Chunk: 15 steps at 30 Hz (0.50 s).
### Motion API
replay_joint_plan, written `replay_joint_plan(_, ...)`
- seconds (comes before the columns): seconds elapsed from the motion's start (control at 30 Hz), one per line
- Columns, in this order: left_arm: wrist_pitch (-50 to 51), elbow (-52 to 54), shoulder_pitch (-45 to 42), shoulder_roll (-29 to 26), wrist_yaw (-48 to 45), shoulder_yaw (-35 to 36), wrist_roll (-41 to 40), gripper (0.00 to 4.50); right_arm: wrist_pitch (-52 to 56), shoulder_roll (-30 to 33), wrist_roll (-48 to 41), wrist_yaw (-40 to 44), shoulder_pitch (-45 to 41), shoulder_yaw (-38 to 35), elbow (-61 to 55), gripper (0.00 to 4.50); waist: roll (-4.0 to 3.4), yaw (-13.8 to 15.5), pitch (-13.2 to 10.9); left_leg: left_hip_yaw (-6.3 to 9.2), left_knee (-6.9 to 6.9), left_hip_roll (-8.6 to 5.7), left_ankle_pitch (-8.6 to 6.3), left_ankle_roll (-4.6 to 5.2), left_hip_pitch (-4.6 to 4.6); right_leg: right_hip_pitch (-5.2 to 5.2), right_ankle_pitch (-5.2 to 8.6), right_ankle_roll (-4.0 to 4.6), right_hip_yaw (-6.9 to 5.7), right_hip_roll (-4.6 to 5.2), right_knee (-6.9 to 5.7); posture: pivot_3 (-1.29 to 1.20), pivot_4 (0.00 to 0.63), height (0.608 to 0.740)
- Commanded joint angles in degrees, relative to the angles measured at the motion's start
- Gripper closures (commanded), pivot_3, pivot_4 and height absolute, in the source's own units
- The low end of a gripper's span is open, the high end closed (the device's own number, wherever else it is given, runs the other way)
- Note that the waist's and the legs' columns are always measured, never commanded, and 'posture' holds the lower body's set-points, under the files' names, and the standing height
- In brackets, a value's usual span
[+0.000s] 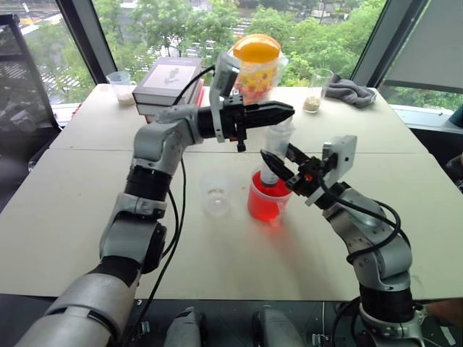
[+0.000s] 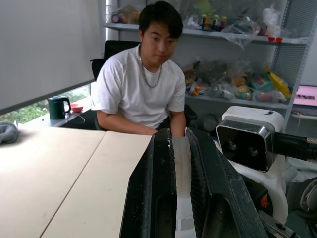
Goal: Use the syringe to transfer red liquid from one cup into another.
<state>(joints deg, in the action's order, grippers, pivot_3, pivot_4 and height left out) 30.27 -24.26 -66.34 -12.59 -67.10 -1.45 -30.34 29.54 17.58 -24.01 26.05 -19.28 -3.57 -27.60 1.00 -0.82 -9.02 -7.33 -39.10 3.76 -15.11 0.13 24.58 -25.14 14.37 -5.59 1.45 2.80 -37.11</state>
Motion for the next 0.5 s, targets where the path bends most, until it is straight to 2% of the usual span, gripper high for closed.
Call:
replay_joint_plan(0.03,-2.49,0.72,-3.95,0.43,0.37,1.73,-0.39,4.47,0.24,0.45,-1.24,0.14,0.75,0.47,-2.10,3.07,0.00,0.00,0.00,0.00,0.00,0.00,0.00,0.00,0.00,0.00,0.00,0.00,0.00,0.00,0.01,0.00,0.150,0.740)
replay_joint_plan(0.5,-4.12,-0.77,-6.81,0.39,1.83,3.67,-0.61,4.47,0.90,0.67,-2.25,0.14,2.58,1.73,-1.79,3.07,0.00,-0.01,0.00,0.00,0.00,0.00,0.00,0.00,0.00,0.00,0.00,0.00,0.00,0.00,0.00,0.00,0.150,0.740)
